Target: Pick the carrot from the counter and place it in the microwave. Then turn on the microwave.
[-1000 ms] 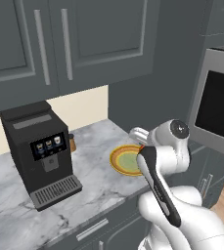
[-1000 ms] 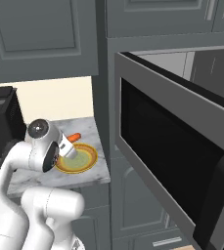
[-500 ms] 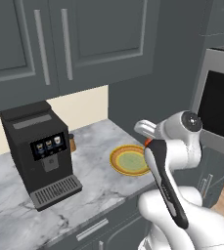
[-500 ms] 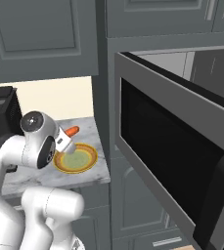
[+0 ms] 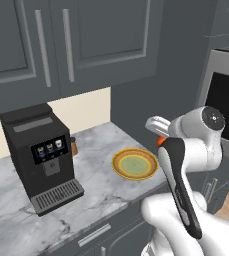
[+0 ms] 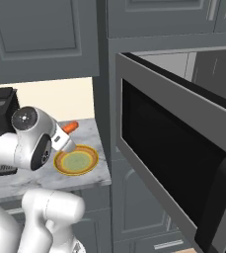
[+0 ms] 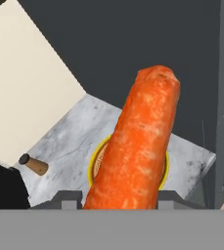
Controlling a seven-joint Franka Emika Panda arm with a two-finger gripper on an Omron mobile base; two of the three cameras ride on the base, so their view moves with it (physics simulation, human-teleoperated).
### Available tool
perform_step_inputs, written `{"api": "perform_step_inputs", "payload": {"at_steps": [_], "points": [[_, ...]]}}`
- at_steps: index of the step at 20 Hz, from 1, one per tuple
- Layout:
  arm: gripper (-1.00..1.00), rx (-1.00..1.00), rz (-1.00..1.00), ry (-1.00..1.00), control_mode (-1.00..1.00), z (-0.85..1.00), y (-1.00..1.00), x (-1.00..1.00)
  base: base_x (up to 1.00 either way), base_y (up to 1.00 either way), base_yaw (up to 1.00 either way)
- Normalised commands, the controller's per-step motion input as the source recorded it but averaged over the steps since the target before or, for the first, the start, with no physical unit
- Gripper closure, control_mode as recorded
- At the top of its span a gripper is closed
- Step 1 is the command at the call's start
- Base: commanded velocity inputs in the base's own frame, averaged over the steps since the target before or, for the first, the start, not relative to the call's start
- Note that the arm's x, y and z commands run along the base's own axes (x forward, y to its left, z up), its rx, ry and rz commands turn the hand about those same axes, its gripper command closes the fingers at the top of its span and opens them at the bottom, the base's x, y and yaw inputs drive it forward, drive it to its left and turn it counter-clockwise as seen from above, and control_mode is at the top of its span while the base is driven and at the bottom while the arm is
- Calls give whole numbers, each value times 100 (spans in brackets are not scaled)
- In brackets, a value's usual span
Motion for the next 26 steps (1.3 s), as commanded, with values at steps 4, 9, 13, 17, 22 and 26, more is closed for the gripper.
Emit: {"api": "perform_step_inputs", "payload": {"at_steps": [4,9,13,17,22,26], "points": [[100,0,0,-9,-100,26,-10,-30,0,0,0],[100,0,0,-8,-100,27,-10,-33,0,0,0],[100,0,0,-9,-100,20,-5,-32,0,0,0],[100,0,0,-10,-100,20,-2,-35,0,0,0],[100,0,0,-8,-100,21,-4,-32,0,0,0],[100,0,0,-5,-100,17,-5,-22,0,0,0]]}}
